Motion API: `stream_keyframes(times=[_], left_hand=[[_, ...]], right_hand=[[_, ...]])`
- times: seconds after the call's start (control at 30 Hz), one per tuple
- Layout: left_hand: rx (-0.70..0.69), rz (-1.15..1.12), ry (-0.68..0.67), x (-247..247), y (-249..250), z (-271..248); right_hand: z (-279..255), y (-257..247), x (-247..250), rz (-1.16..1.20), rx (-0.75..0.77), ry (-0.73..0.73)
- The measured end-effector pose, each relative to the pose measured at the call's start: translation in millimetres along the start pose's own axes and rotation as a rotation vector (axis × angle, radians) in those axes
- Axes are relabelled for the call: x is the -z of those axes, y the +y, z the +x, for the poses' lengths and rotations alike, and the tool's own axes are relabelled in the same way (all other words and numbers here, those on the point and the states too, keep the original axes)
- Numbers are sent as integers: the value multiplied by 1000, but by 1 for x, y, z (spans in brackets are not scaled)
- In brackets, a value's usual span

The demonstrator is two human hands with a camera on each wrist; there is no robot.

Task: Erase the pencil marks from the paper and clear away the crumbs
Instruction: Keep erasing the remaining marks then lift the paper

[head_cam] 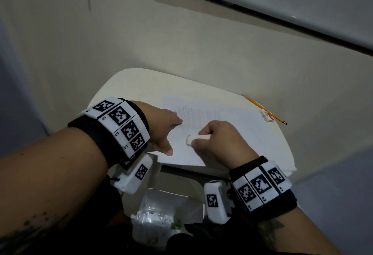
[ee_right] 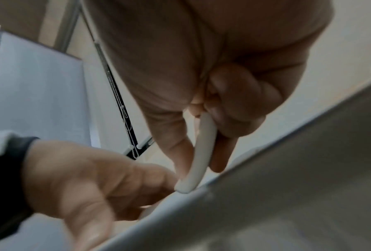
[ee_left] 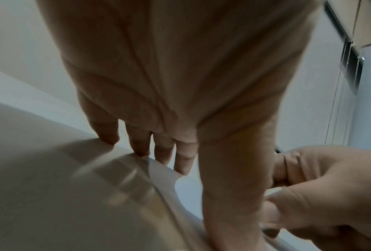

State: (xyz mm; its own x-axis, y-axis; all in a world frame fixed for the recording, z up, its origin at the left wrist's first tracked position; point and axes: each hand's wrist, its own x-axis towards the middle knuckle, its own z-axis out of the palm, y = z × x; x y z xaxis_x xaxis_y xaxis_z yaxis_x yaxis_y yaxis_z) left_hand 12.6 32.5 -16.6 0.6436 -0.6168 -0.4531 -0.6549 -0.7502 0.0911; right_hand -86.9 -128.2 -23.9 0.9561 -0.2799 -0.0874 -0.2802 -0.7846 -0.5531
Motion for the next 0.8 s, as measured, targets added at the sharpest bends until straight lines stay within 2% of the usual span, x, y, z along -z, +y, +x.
stream_keyframes(times=[0.1, 0.2, 0.3, 0.43, 0.5, 0.6, 0.67, 0.8], left_hand=[[5, -8, -1, 1, 0, 1], [17, 8, 3, 0, -1, 5], [20, 25, 5, -2, -2, 9], [10, 14, 26, -3, -4, 10], [9, 15, 22, -3, -6, 10], [1, 4, 21, -5, -10, 12], [-3, -10, 21, -7, -12, 12], [-6, -52, 22, -7, -15, 10]], right_hand=[[8, 2, 8, -89, 15, 106], [3, -11, -1, -18, 105, -1], [-1, -13, -9, 53, 78, -88], [12, 1, 4, -59, 15, 69], [13, -2, 6, -75, 39, 103], [5, -17, -6, -16, 135, -17], [2, -20, -14, -10, 136, -77], [15, -10, -3, -102, 72, 58]])
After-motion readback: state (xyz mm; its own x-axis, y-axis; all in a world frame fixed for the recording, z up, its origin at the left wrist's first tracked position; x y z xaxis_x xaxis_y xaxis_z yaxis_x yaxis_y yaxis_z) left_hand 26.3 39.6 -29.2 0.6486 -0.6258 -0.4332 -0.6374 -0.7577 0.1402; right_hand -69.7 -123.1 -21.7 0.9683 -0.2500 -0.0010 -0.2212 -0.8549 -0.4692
